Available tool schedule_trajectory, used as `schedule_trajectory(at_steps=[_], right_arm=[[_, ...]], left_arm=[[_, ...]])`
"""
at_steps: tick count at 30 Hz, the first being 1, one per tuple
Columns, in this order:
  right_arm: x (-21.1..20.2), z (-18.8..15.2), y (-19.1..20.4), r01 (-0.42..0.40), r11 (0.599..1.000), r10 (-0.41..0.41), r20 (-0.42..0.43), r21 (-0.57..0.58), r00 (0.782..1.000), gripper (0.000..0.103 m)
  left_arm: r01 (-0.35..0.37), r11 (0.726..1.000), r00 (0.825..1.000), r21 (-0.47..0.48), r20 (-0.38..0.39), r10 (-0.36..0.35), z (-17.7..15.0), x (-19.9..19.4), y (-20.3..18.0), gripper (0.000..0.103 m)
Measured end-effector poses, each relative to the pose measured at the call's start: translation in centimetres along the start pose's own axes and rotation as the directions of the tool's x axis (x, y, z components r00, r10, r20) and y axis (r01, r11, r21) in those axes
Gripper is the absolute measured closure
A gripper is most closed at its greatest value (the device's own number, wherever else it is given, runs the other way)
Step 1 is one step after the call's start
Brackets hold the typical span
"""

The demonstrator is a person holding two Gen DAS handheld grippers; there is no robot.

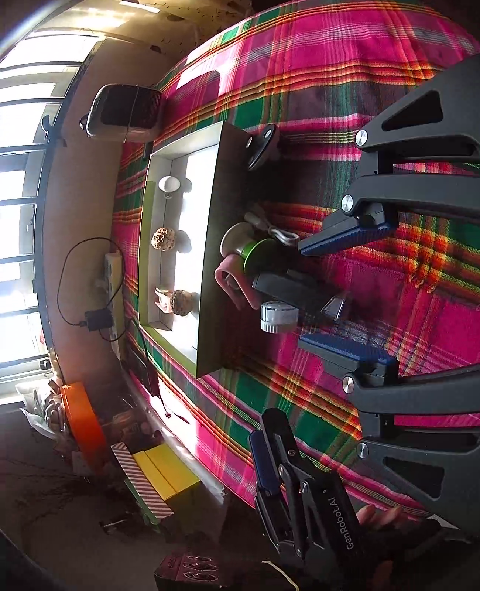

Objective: Organize objects
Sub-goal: 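Grasp the black handled item with the right tool while the left tool reaches the white-capped container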

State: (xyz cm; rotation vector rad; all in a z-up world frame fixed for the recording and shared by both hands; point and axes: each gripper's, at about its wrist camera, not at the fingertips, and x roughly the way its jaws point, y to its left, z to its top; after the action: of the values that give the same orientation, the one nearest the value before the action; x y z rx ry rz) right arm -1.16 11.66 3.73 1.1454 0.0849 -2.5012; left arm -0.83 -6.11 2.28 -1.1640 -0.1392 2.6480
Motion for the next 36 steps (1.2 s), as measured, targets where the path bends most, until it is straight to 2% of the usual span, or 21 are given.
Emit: schedule_trajectory(at_steps=[6,16,17,22,31,36], right_arm=[[1.6,-0.2,-0.2,-0.008,1.000,0.008,-0.040,-0.007,0.999,0.058],[2.9,-0.1,-0.1,0.034,0.996,-0.040,-0.066,-0.087,0.997,0.058],[2.9,-0.1,-0.2,0.030,0.996,-0.035,-0.064,-0.084,0.997,0.059],[2.8,0.0,-1.4,0.016,0.998,-0.019,-0.055,-0.064,0.998,0.075],[2.2,-0.5,-2.7,-0.019,0.997,0.014,-0.059,-0.080,0.998,0.078],[1.5,-0.9,-3.7,-0.029,0.996,0.024,-0.061,-0.080,0.998,0.078]], left_arm=[[-0.001,1.000,1.000,-0.012,-0.010,0.001,0.0,0.3,0.0,0.066],[-0.006,1.000,1.000,-0.018,-0.030,0.005,0.7,1.0,-0.3,0.066],[-0.006,1.000,0.999,-0.019,-0.033,0.005,0.8,1.2,-0.4,0.066],[-0.008,1.000,0.999,-0.018,-0.049,0.007,1.0,1.9,-1.2,0.066],[0.057,0.998,0.997,-0.018,-0.058,-0.058,1.3,2.9,-3.0,0.066],[0.067,0.998,0.995,-0.003,-0.073,-0.067,1.5,3.7,-4.3,0.066]])
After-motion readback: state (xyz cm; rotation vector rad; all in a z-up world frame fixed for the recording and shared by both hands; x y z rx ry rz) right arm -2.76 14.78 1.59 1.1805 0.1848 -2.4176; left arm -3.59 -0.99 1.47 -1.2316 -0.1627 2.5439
